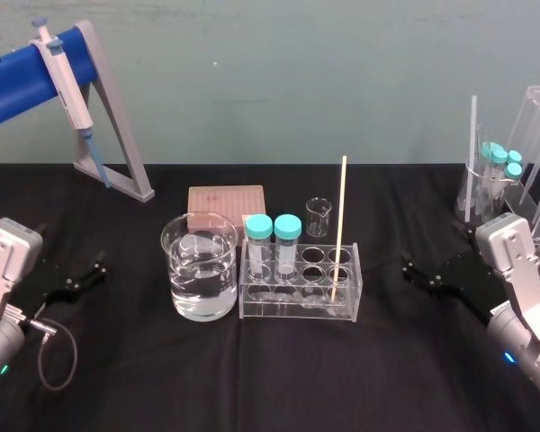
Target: Hold the thermometer with one hand and immerse one end into the beaker, then reinsert it into the test tube rack.
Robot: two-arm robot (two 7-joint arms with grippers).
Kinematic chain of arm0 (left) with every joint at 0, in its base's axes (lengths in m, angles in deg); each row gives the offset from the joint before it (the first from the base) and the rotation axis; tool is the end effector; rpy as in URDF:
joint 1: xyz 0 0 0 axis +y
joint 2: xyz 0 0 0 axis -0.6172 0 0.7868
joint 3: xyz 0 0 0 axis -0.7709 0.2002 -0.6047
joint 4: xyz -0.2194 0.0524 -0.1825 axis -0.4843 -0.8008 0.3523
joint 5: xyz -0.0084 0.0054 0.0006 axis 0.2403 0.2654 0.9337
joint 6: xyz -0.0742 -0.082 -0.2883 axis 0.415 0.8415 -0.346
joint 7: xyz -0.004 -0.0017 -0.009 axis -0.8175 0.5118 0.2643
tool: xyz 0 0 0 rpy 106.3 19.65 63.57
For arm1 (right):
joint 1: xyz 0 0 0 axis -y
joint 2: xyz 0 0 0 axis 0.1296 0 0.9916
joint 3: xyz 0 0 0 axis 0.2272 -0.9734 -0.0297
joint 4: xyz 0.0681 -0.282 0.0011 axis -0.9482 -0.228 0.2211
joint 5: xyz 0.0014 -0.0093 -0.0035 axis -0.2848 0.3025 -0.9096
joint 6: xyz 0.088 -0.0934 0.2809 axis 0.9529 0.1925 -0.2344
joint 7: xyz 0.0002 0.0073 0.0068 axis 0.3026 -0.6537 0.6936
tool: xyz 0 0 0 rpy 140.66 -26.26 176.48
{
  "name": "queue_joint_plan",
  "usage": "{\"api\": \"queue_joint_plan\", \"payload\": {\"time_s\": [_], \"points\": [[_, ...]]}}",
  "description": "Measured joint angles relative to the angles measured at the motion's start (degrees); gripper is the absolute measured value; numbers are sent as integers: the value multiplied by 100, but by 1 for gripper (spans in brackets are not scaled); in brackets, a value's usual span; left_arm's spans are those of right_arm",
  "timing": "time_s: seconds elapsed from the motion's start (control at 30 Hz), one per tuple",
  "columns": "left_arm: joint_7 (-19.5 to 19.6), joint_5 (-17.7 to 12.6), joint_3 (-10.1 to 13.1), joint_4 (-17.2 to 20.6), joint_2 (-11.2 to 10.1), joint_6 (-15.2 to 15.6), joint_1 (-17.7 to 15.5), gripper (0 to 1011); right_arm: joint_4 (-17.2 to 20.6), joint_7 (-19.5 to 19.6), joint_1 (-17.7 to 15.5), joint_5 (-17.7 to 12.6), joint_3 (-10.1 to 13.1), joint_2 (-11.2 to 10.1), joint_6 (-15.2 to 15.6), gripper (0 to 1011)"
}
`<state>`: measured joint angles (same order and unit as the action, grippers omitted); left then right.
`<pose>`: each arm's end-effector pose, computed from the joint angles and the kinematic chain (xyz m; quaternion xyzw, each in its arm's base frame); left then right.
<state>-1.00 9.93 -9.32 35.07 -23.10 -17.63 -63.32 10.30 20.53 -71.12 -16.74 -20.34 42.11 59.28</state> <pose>0.3581 0.0827 -0.3022 0.1415 -0.1324 0.5799 0.7913 0.3581 -0.0826 -0.3023 -0.1415 -0.1325 -0.5799 0.7913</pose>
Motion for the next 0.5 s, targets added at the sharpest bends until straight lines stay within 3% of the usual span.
{"api": "queue_joint_plan", "payload": {"time_s": [0.5], "points": [[0,0,0,0,0,0,0,1004,10,-2,-7,0,11,-1,1,1003]]}}
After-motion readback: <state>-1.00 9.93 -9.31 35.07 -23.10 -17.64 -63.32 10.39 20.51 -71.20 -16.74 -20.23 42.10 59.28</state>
